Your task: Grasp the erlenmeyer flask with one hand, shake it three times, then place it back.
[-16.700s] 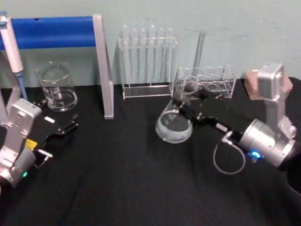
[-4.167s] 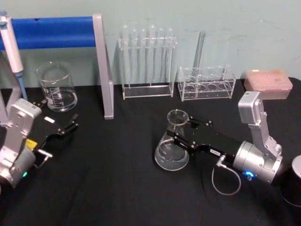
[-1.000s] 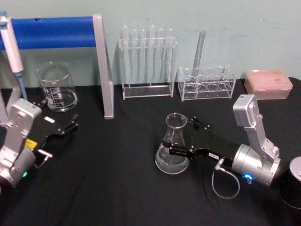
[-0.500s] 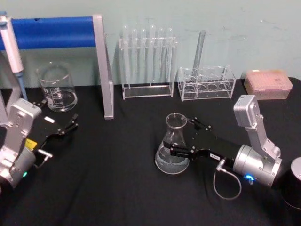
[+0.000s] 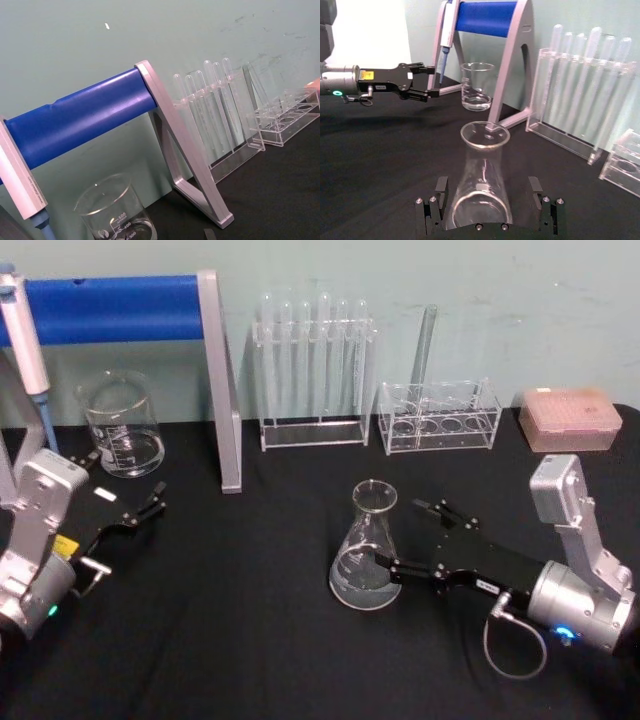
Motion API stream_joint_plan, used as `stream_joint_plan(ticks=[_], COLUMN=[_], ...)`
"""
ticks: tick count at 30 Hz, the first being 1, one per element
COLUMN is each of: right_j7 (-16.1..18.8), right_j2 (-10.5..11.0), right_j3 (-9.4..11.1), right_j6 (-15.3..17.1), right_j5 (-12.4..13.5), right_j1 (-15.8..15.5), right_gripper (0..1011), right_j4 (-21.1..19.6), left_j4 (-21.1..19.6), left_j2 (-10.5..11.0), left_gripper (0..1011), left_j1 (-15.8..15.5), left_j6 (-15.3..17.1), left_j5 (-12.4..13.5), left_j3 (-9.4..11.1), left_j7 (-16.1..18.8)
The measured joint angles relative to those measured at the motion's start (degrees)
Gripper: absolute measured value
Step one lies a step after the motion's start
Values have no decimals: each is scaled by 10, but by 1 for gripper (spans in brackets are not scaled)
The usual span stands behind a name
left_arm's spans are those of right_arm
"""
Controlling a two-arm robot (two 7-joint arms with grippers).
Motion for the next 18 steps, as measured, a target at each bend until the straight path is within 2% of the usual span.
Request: stream_joint_plan(ticks=[4, 10, 13, 16, 18], right_j7=[-15, -43, -64, -97, -110], right_j2=[12, 15, 8, -10, -18], right_j3=[19, 49, 69, 91, 98], right_j6=[-4, -8, -14, -26, -30], right_j5=[3, 11, 15, 15, 13], right_j1=[-20, -40, -49, -58, -60], right_gripper=[1000, 1000, 1000, 1000, 1000], right_j4=[-16, -31, -38, -45, -47], left_j4=[0, 0, 0, 0, 0], left_j2=[0, 0, 0, 0, 0], left_gripper=[1001, 1001, 1001, 1001, 1001], left_j1=[0, 0, 0, 0, 0], left_j6=[0, 0, 0, 0, 0], left_j5=[0, 0, 0, 0, 0], left_j3=[0, 0, 0, 0, 0], left_j7=[0, 0, 0, 0, 0])
